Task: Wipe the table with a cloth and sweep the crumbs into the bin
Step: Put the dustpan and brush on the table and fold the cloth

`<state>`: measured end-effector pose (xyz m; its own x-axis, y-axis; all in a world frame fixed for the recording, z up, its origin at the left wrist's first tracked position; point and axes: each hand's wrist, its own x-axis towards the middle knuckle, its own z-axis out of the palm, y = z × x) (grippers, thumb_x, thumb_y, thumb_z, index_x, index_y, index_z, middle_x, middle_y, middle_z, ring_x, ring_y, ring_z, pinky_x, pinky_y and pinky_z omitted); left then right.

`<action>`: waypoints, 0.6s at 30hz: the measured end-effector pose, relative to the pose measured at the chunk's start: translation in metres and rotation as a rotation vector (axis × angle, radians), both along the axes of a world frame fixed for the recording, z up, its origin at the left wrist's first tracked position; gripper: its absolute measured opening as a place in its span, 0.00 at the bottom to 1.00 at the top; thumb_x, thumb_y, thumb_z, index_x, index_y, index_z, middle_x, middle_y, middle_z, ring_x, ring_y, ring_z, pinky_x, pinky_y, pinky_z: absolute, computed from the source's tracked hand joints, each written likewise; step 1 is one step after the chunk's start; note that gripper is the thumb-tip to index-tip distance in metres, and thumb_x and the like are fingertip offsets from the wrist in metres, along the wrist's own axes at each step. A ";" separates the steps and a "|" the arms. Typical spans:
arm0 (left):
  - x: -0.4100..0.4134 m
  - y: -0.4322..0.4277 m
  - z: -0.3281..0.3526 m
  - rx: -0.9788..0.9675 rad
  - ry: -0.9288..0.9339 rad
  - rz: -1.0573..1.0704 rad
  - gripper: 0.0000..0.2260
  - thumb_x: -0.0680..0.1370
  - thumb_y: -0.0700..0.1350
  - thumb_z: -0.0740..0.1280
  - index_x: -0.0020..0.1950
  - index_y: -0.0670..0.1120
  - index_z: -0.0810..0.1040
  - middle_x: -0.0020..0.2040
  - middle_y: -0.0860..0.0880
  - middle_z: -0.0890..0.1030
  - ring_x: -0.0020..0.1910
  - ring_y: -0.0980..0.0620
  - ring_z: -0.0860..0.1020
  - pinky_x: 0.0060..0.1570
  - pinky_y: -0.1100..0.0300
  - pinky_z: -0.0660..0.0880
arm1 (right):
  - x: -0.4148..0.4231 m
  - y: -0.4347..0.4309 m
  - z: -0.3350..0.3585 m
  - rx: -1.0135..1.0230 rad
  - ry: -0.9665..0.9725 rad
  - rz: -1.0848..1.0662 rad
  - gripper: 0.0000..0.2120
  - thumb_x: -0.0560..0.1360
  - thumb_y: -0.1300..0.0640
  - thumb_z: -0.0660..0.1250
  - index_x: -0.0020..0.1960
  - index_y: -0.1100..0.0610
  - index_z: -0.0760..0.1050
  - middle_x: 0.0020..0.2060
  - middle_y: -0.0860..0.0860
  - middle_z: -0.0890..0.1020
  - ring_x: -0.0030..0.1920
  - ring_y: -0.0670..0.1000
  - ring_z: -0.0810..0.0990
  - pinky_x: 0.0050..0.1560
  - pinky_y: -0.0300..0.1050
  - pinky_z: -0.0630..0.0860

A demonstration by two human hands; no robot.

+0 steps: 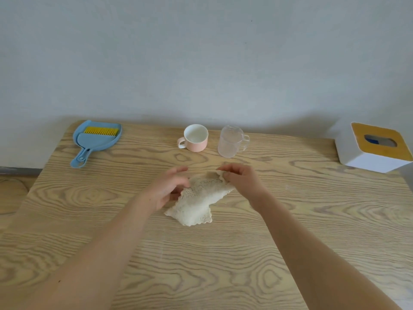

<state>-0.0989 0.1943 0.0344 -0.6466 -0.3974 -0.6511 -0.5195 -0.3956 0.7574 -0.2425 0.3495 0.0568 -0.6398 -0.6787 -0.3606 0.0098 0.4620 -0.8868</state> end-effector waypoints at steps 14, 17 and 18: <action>0.048 -0.029 0.015 -0.145 0.129 -0.109 0.29 0.63 0.39 0.72 0.61 0.59 0.75 0.47 0.45 0.76 0.47 0.50 0.73 0.54 0.55 0.71 | 0.023 -0.031 0.019 -0.056 -0.188 0.232 0.11 0.73 0.65 0.63 0.43 0.52 0.81 0.40 0.50 0.82 0.43 0.48 0.78 0.45 0.44 0.74; 0.077 -0.025 -0.006 -0.005 0.025 -0.363 0.31 0.62 0.40 0.74 0.63 0.55 0.75 0.43 0.48 0.75 0.43 0.52 0.72 0.47 0.60 0.71 | 0.043 -0.018 -0.003 0.109 -0.306 0.364 0.11 0.73 0.66 0.62 0.45 0.55 0.80 0.36 0.48 0.80 0.37 0.46 0.77 0.40 0.40 0.73; 0.087 -0.023 -0.014 0.030 -0.022 -0.449 0.29 0.63 0.39 0.74 0.63 0.53 0.75 0.39 0.49 0.73 0.40 0.53 0.70 0.43 0.61 0.69 | 0.051 -0.013 -0.011 0.173 -0.326 0.415 0.11 0.73 0.66 0.62 0.46 0.55 0.80 0.33 0.46 0.79 0.35 0.44 0.75 0.38 0.39 0.72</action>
